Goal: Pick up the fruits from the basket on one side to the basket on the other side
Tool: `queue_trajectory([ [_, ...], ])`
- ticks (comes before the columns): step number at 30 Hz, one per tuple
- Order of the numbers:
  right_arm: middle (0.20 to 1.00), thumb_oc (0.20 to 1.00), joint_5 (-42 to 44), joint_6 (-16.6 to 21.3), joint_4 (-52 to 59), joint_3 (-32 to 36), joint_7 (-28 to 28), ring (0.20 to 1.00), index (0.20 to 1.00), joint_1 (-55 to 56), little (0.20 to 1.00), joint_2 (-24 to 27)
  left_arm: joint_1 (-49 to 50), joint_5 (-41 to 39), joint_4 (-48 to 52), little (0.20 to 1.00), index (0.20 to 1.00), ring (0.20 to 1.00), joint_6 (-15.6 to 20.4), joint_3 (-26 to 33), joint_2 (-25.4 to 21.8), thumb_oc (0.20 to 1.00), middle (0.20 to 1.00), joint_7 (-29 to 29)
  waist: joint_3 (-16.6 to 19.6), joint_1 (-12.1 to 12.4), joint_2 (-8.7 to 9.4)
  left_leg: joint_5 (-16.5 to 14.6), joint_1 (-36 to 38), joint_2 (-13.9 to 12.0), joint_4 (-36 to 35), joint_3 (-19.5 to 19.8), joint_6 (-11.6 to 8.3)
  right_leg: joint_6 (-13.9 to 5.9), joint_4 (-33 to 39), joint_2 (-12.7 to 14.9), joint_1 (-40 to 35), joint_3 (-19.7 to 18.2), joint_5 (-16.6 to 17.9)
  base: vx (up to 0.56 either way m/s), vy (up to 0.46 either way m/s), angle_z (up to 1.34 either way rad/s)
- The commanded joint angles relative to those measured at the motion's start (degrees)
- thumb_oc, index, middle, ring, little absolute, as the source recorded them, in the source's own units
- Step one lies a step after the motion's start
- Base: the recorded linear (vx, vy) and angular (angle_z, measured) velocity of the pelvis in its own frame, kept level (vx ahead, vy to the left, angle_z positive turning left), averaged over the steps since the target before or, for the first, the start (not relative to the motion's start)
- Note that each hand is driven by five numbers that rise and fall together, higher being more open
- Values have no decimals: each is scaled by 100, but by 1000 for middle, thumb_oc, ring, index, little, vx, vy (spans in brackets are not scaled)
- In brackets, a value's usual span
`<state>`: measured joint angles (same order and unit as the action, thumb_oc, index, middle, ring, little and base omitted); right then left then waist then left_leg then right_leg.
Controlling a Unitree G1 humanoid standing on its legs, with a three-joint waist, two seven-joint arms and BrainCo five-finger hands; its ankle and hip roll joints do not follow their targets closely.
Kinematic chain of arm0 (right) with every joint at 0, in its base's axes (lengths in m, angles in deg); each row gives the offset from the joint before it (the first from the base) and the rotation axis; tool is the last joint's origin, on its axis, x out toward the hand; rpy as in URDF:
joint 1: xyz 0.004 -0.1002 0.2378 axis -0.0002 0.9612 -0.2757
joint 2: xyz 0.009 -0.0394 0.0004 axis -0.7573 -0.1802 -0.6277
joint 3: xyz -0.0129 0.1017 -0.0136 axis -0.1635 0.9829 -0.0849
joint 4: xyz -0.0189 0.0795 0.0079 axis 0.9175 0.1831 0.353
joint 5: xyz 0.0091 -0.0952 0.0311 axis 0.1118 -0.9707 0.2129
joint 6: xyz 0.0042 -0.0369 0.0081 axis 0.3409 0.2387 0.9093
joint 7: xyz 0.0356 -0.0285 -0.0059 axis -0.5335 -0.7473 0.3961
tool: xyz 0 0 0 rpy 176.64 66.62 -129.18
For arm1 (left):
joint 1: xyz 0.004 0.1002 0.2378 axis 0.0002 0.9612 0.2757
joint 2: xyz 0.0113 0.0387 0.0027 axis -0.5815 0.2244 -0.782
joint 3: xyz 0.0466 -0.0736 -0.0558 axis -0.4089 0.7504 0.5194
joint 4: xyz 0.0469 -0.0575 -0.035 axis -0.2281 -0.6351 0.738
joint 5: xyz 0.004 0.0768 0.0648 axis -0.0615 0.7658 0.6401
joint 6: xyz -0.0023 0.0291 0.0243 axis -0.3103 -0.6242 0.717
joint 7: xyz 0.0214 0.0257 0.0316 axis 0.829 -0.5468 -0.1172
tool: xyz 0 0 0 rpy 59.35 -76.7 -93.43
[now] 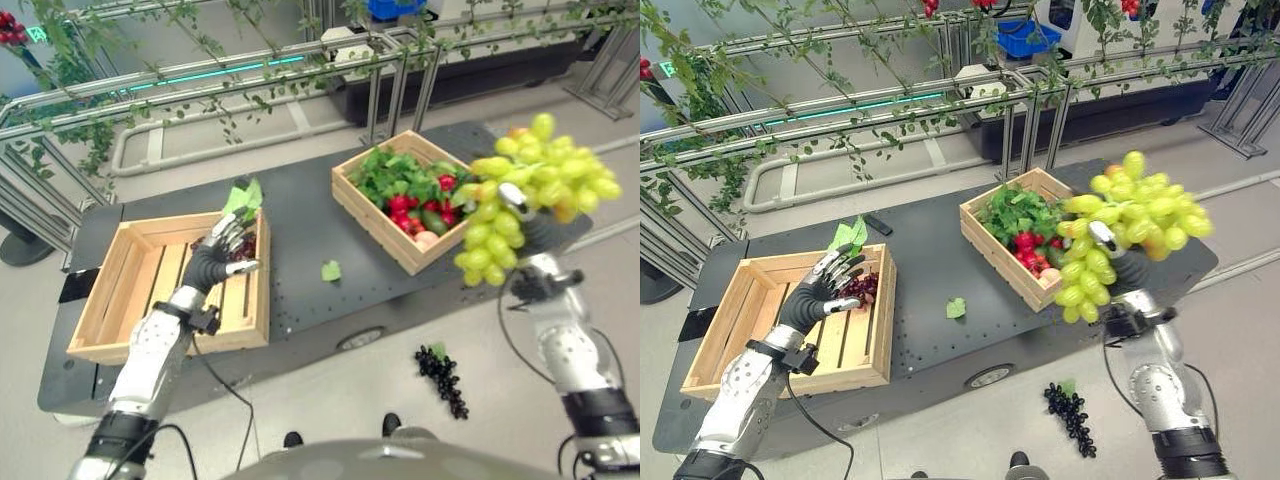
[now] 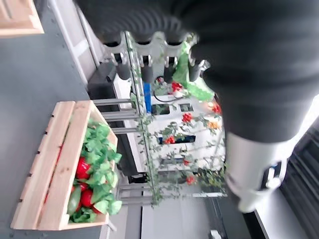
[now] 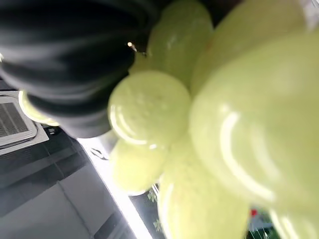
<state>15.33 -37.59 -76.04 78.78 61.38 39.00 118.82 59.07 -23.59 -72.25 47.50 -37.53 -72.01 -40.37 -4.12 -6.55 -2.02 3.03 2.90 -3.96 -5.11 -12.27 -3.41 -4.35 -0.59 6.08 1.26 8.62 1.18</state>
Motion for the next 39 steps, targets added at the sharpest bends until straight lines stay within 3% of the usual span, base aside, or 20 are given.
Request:
queue_trajectory([
  [1,200,200,-195,664,203,444,197,200,200,-266,200,91,-118,-243,245,1000,1000,1000,433,279,-143,1000,1000,-111,105,-96,186,-543,197,58,265,17,140,-352,-1003,153,322,-269,-390,0,0,0],
  [5,200,200,-582,735,94,939,392,200,200,-110,200,415,-95,-301,282,1000,1000,1000,558,358,57,1000,1000,-154,3,-302,164,-581,128,-70,449,-87,104,-289,-1379,-17,592,-494,-550,-39,-60,-3],
  [11,200,200,-615,786,167,1294,378,200,200,97,200,530,8,-299,407,1000,1000,1000,601,432,194,1000,1000,-207,38,-418,196,-679,120,-264,755,-245,23,-146,-1296,-249,609,-683,-631,7,-146,-25],
  [12,200,200,-611,830,203,1486,348,200,200,189,200,607,67,-225,500,1000,1000,1000,619,469,205,1000,1000,-194,-1,-486,307,-717,-39,-414,1323,-264,-40,8,-1056,-405,423,-820,-641,12,-218,-42],
  [13,200,200,-609,830,204,1490,346,200,200,193,200,605,68,-225,502,1000,1000,1000,618,467,204,1000,1000,-192,-9,-479,303,-741,-57,-431,1375,-262,-46,15,-1039,-416,410,-822,-631,20,-375,-60],
  [14,200,200,-599,843,266,1602,301,200,200,301,200,622,116,-204,562,1000,1000,1000,622,482,224,1000,1000,-197,-68,-489,392,-603,-214,-546,1888,-111,-67,129,-883,-537,275,-969,-608,-1,-164,-48],
  [16,200,200,-643,864,315,1649,303,200,200,340,200,656,112,-186,572,1000,1000,1000,619,476,224,1000,1000,-217,-163,-452,410,-474,-365,-602,2271,113,-119,203,-813,-626,182,-1042,-580,-32,-181,-33],
  [17,200,200,-649,882,310,1688,299,200,200,356,200,675,111,-209,588,1000,1000,1000,614,470,251,1000,1000,-196,-245,-413,448,-343,-539,-554,2500,323,-141,254,-765,-670,134,-1118,-556,-65,-157,-35],
  [19,200,200,-676,935,284,1638,335,200,200,318,200,662,153,-156,607,1000,1000,1000,634,488,314,1000,1000,-285,-345,-330,491,-463,-760,-290,2692,681,-79,296,-726,-737,125,-1307,-557,-67,-80,-55],
  [20,200,200,-790,941,256,1566,387,200,200,276,200,683,198,-90,629,1000,1000,1000,642,525,366,1000,1000,-378,-408,-192,482,-708,-889,197,2659,1110,11,289,-789,-825,183,-1559,-531,-45,-12,-66],
  [22,200,200,-949,1016,174,1380,444,200,200,161,200,667,249,40,605,1000,1000,1000,768,719,446,1000,1000,-651,-492,-76,483,-1064,-993,818,2345,1666,158,154,-761,-942,281,-2081,-349,-38,22,-120],
  [25,200,200,-1049,970,140,1292,450,200,200,40,200,636,313,20,657,1000,1000,1000,833,847,495,1000,1000,-651,-466,-109,470,-1208,-835,833,2143,1621,282,55,-713,-1003,381,-2393,-233,-44,108,-123],
  [29,200,200,-1292,1028,27,1231,605,200,200,-25,200,442,273,228,620,1000,1000,1000,938,918,543,1000,1000,-815,-376,-186,395,-1181,-656,774,1701,1177,351,-101,-664,-948,554,-2588,-147,-35,134,-82],
  [34,200,200,-1489,1096,-74,1058,832,200,200,-257,200,445,296,616,717,1000,1000,1000,1078,1017,439,1000,1000,-1062,-415,-217,382,-1475,-553,795,1845,680,506,-298,-935,-940,797,-2970,-128,-59,158,-65],
  [36,200,200,-1612,1069,-11,1011,846,200,200,-260,200,361,358,790,763,1000,1000,1000,1123,1114,391,1000,1000,-1148,-470,-232,391,-1550,-500,824,1828,392,591,-468,-907,-919,954,-3231,90,-136,171,-75],
  [38,200,200,-1678,1058,12,1033,869,200,200,-239,200,351,359,791,750,1000,1000,1000,1130,1169,400,1000,1000,-1171,-484,-225,423,-1508,-537,818,1800,246,592,-546,-837,-882,1066,-3258,243,-170,59,-97],
  [39,200,200,-1662,1089,9,1044,903,200,200,-255,200,317,356,824,747,1000,1000,1000,1142,1240,400,1000,1000,-1258,-527,-198,441,-1498,-542,783,1759,64,574,-604,-778,-798,1211,-3061,399,-215,41,-104],
])
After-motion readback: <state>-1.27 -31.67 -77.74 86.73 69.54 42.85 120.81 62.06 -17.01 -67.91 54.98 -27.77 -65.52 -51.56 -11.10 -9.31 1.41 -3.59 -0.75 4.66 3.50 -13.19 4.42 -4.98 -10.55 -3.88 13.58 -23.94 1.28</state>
